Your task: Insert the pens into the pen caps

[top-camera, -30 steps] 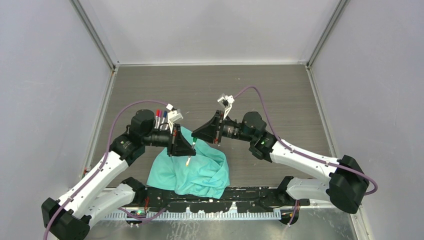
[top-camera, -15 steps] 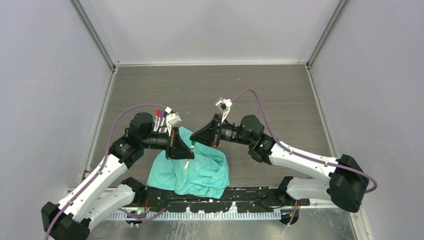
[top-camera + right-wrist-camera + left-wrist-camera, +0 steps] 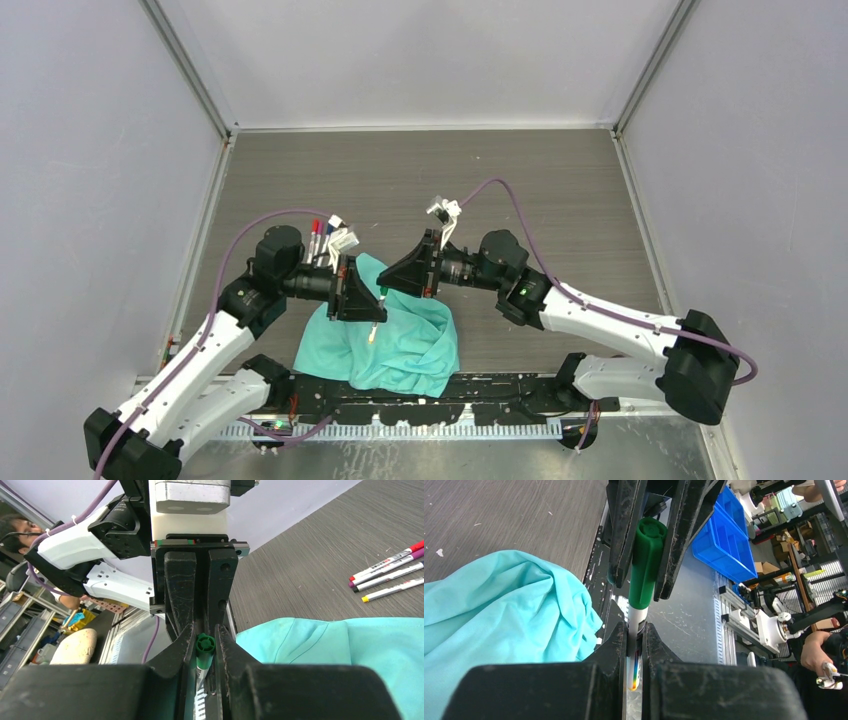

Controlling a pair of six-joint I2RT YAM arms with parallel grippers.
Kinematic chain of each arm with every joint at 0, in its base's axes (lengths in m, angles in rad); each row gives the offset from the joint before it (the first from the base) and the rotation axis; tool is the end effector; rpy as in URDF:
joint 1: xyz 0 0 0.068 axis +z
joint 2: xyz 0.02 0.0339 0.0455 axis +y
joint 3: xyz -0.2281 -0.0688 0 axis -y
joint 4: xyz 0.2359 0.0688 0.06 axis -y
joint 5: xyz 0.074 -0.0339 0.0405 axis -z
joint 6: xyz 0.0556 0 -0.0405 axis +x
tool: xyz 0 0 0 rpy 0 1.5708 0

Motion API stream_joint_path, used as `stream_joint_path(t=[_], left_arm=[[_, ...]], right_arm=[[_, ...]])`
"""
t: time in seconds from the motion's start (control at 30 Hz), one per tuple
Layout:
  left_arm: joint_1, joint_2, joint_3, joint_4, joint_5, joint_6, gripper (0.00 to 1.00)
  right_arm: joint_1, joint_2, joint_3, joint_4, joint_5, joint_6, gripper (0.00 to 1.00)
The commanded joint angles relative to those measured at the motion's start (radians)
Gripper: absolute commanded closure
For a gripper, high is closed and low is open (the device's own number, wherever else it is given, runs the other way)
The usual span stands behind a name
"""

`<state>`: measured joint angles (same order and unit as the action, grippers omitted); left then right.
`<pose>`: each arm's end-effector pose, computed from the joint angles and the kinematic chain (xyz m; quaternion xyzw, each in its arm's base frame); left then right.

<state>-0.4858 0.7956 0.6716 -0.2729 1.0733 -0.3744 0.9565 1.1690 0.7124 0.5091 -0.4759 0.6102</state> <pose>0.1493 -0.1341 0.2679 0.3225 0.6987 -0.5854 0.2551 0.1476 0.2535 0.2798 -0.2837 0.6294 0.6124 0.3850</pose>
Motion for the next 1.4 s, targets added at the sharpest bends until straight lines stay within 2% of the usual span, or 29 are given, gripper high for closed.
stream_joint_path(t=[0.0,0.13,0.2,0.23,0.33,0.43,0.53,0.77,0.83,1.1,1.37], left_arm=[[0.064,-0.006,0.098,0.391,-0.178,-0.016,1.0],[0.062,0.001,0.123,0.278,-0.193,0.087,1.0],[0.048,0.008,0.146,0.188,-0.217,0.171,1.0],[0.038,0.014,0.158,0.138,-0.238,0.215,1.0],[0.007,0.031,0.187,-0.001,-0.341,0.319,1.0],[0.004,0.044,0.189,-0.036,-0.419,0.344,1.0],[0.004,0.068,0.197,-0.066,-0.524,0.361,1.0],[0.012,0.213,0.256,-0.176,-0.851,0.377,1.0],[0.033,0.264,0.272,-0.187,-0.902,0.365,1.0],[0.105,0.538,0.42,-0.294,-0.947,0.324,1.0],[0.149,0.781,0.568,-0.324,-0.967,0.305,1.0]], right_arm=[[0.136,0.017,-0.07,-0.387,-0.307,-0.034,1.0],[0.127,-0.073,-0.01,-0.494,-0.069,-0.061,0.99],[0.108,-0.109,0.038,-0.552,0.021,-0.086,0.92],[0.098,-0.126,0.064,-0.58,0.07,-0.099,0.82],[0.06,-0.144,0.189,-0.698,0.237,-0.147,0.39],[-0.002,-0.13,0.307,-0.82,0.413,-0.171,0.2],[-0.072,-0.123,0.357,-0.872,0.474,-0.183,0.12],[-0.255,-0.193,0.251,-0.894,0.549,-0.182,0.07],[-0.282,-0.226,0.202,-0.891,0.584,-0.177,0.07],[-0.288,-0.331,0.072,-0.866,0.634,-0.168,0.06],[-0.287,-0.442,-0.006,-0.85,0.663,-0.201,0.06]])
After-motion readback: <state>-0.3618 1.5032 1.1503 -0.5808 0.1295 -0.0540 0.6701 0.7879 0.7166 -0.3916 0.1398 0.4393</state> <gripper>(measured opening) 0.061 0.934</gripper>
